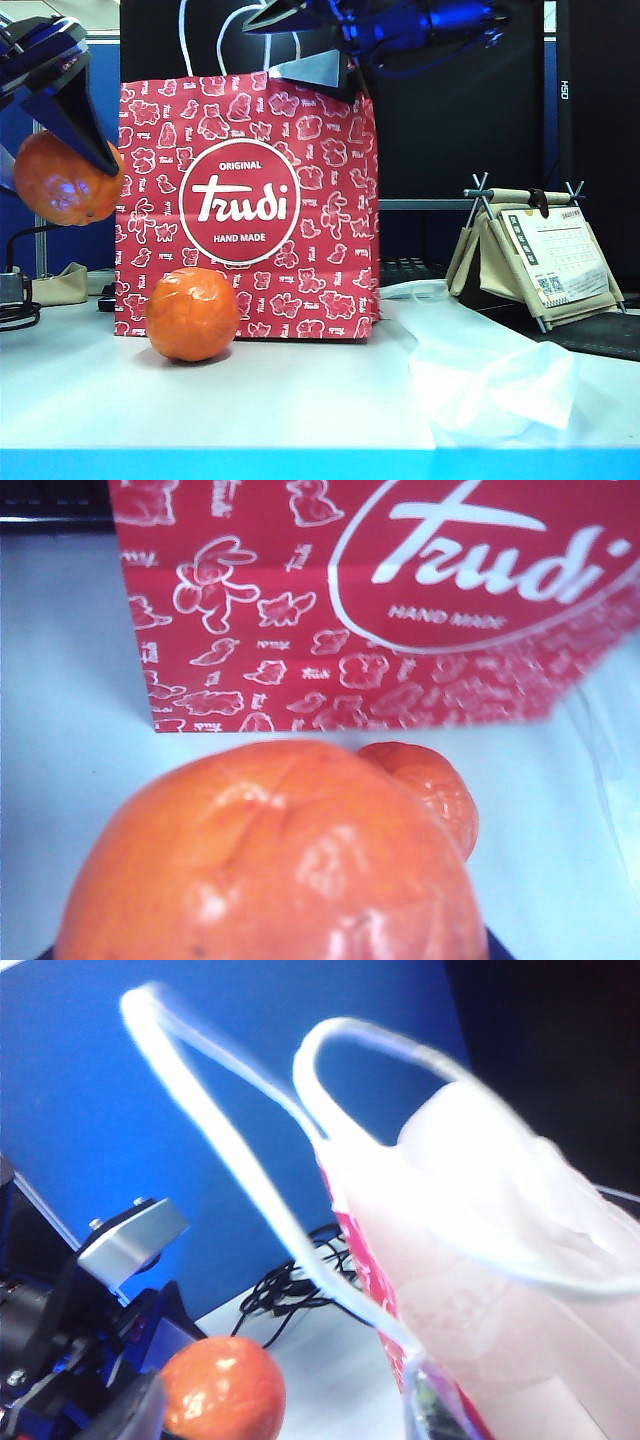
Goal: Open the paper bag and put two oranges into the paper bag.
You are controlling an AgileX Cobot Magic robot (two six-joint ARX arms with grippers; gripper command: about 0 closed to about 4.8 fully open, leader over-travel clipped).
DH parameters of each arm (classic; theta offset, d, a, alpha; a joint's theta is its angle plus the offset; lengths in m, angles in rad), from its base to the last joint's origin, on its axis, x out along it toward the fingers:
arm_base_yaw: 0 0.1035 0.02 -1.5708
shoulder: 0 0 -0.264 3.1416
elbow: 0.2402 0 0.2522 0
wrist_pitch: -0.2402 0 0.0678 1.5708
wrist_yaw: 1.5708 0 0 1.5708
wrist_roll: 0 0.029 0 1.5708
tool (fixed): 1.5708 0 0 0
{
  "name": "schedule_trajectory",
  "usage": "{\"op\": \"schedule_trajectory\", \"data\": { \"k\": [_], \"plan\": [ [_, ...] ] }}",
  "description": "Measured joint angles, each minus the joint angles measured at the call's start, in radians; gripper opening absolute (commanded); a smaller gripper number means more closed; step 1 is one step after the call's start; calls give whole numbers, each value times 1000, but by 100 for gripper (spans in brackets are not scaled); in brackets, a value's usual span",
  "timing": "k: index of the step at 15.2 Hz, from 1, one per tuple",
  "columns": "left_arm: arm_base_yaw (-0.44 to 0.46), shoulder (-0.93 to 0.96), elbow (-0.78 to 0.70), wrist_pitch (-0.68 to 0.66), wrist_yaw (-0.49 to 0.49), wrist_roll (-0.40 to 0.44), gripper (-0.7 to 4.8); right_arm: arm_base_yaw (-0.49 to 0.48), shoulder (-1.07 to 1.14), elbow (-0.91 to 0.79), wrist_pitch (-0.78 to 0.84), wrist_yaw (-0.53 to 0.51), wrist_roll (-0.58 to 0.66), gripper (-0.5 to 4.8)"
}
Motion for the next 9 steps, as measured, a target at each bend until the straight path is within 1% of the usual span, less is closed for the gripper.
{"op": "schedule_trajectory", "data": {
  "k": [3,6,9],
  "plan": [
    [0,0,0,0,7,11,-5,9,-6,43,-7,-2,0,306],
    [0,0,0,-1,7,12,-5,8,-9,74,-59,0,0,306],
    [0,0,0,-1,21,19,-5,8,-17,85,-126,0,-33,306]
  ]
}}
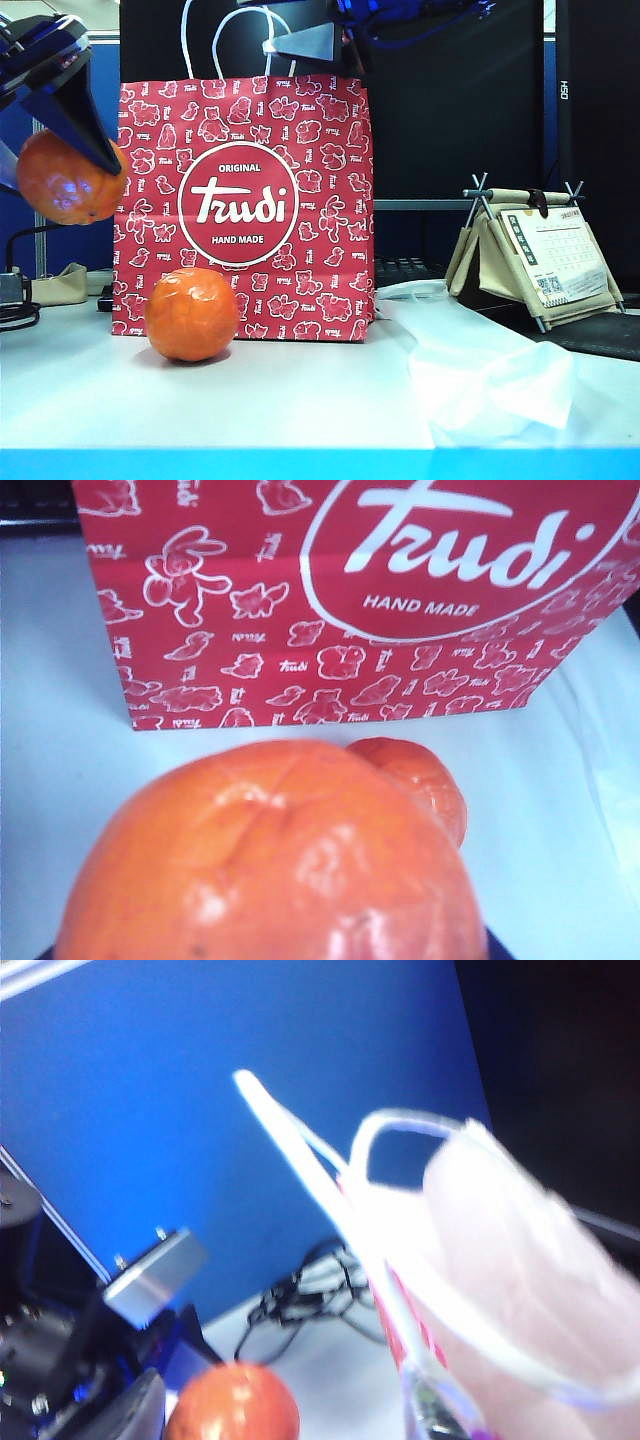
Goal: Open the paper bag and put two oranges into the paper bag.
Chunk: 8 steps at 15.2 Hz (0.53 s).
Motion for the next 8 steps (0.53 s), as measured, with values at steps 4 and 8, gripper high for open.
{"op": "schedule_trajectory", "data": {
  "k": [4,8],
  "plan": [
    [0,0,3,7,4,3,-5,-7,-70,6,-215,130,-228,305],
    [0,0,3,21,22,3,-5,-6,-55,6,-100,161,-227,272]
  ]
}}
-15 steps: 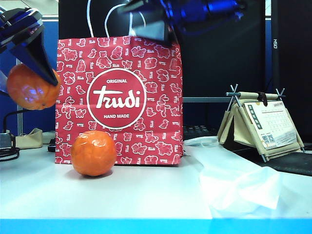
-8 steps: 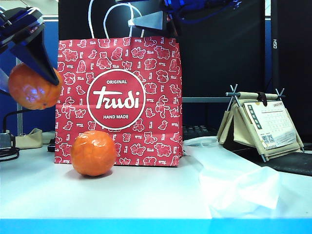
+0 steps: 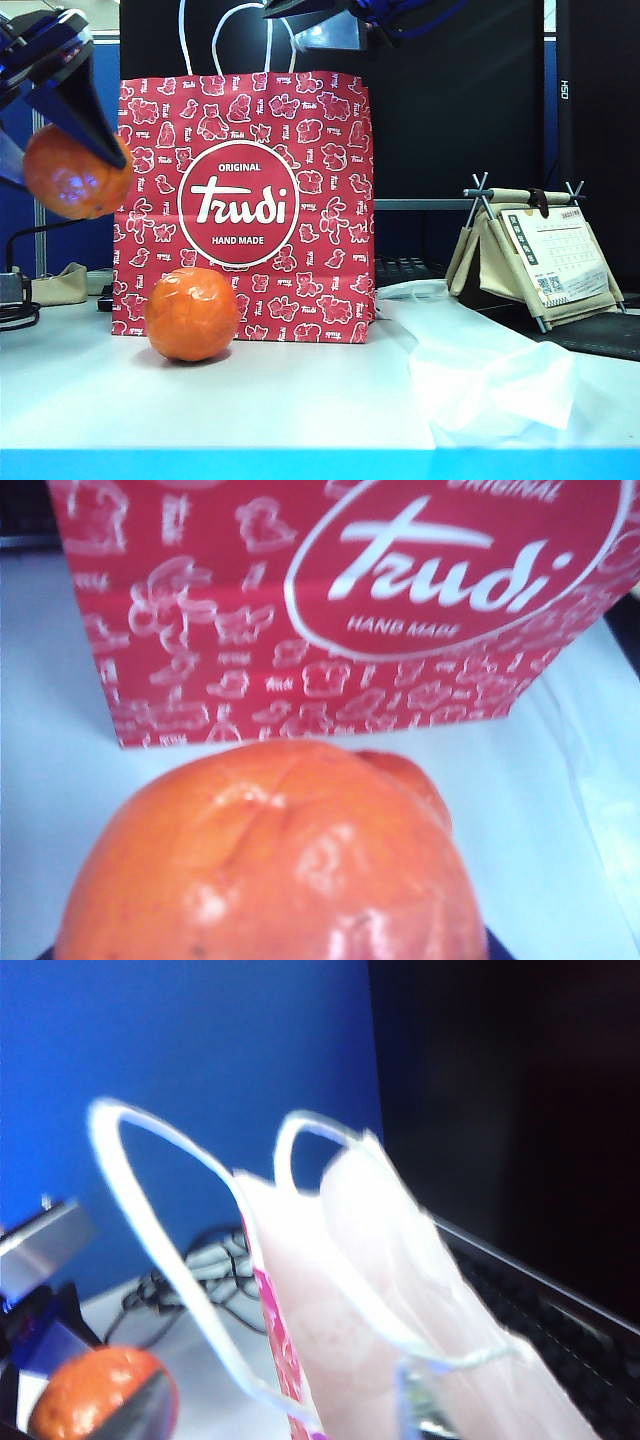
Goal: Open the paper bag and put two oranges into the paper bag.
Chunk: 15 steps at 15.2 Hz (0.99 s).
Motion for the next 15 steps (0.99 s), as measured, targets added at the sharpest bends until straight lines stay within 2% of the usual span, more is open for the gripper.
{"op": "schedule_trajectory", "data": {
  "k": [5,6,7,9,10,15],
  "plan": [
    [0,-1,0,10,0,0,-5,26,37,1,28,12,18,264],
    [0,-1,0,11,1,0,-5,26,45,7,43,19,19,235],
    [0,-1,0,11,0,0,-5,26,47,7,46,28,21,142],
    [0,-1,0,12,1,0,-5,26,49,7,88,79,22,14],
    [0,-1,1,13,1,0,-5,26,51,7,101,79,21,-6],
    [0,-1,1,32,1,0,-5,26,64,11,179,182,24,-6]
  ]
}}
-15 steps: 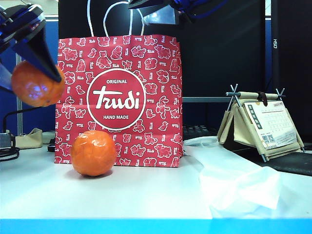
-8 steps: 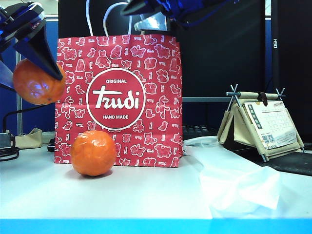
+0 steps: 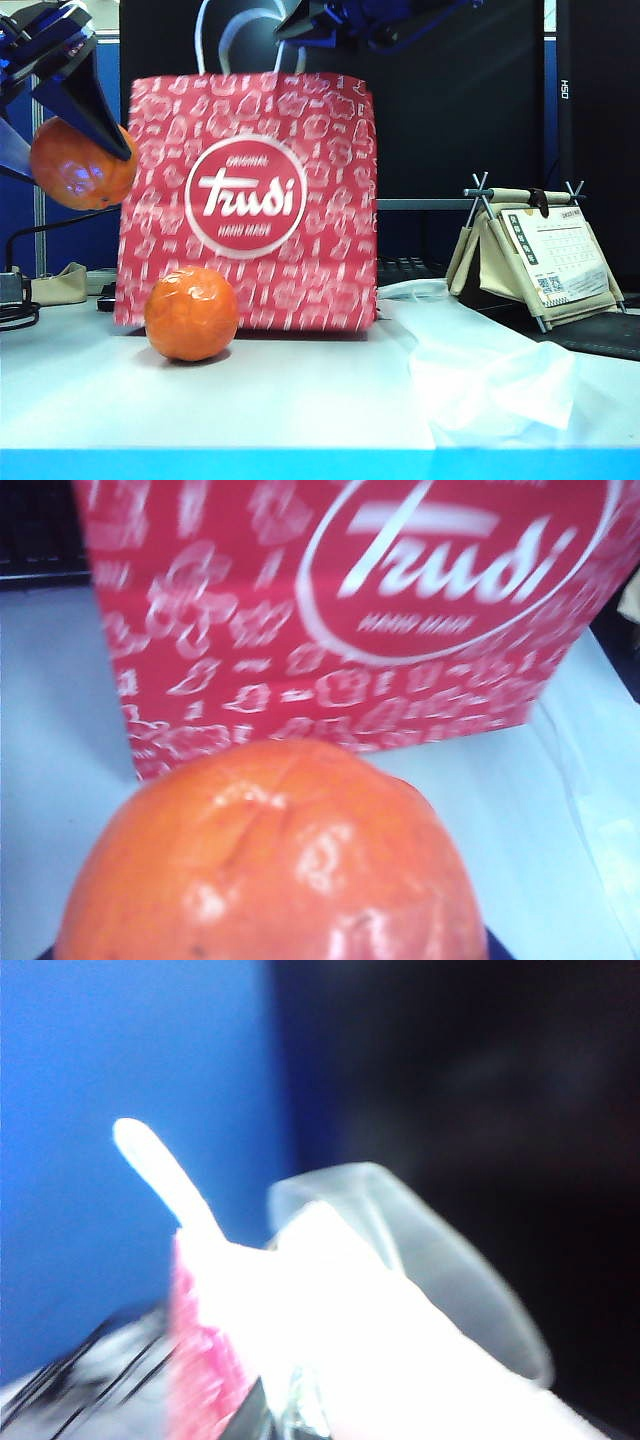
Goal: Open the paper bag and put two oranges into the paper bag.
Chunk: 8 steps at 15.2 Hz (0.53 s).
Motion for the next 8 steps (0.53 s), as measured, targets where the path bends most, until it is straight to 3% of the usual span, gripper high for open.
{"op": "schedule_trajectory", "data": {
  "k": [2,4,8],
  "plan": [
    [0,0,0,0,0,0,-5,-10,3,91,-17,72,-4,-6],
    [0,0,0,1,0,0,-5,-19,3,198,-112,78,-65,-6],
    [0,1,15,14,0,0,-5,-28,-10,499,-491,119,-216,-6]
  ]
}}
